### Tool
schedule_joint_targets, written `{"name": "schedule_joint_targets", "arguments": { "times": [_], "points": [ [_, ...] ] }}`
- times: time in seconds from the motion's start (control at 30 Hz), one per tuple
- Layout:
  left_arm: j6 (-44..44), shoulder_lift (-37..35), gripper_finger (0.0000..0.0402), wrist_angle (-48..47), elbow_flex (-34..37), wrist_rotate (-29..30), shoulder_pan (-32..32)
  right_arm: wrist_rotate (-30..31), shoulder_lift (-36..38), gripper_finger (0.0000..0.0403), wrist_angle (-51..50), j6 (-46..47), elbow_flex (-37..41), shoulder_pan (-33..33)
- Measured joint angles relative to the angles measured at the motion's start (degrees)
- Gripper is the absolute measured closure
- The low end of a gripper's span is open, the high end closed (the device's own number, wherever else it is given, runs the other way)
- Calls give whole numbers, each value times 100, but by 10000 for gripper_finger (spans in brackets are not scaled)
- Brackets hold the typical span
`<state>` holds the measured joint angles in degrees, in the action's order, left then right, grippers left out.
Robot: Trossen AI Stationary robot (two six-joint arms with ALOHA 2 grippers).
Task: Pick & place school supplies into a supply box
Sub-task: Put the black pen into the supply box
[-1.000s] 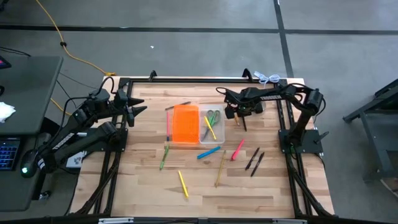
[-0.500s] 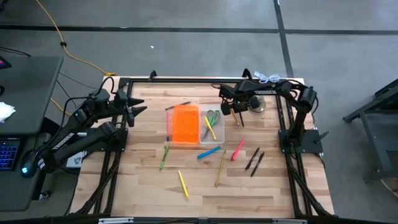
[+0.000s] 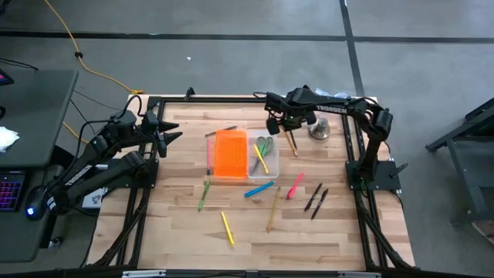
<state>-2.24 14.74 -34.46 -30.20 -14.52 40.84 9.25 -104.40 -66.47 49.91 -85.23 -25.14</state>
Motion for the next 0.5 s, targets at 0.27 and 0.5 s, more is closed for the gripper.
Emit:
{"name": "schedule_joint_targets", "arguments": {
  "times": [0.27, 0.5],
  "points": [
    [2, 0, 192, 0, 0, 0, 0, -85, 4, 399, -33, 117, -927, 579],
    [2, 0, 192, 0, 1, 0, 0, -73, 9, 398, -55, 454, -1438, 1097]
  ]
}}
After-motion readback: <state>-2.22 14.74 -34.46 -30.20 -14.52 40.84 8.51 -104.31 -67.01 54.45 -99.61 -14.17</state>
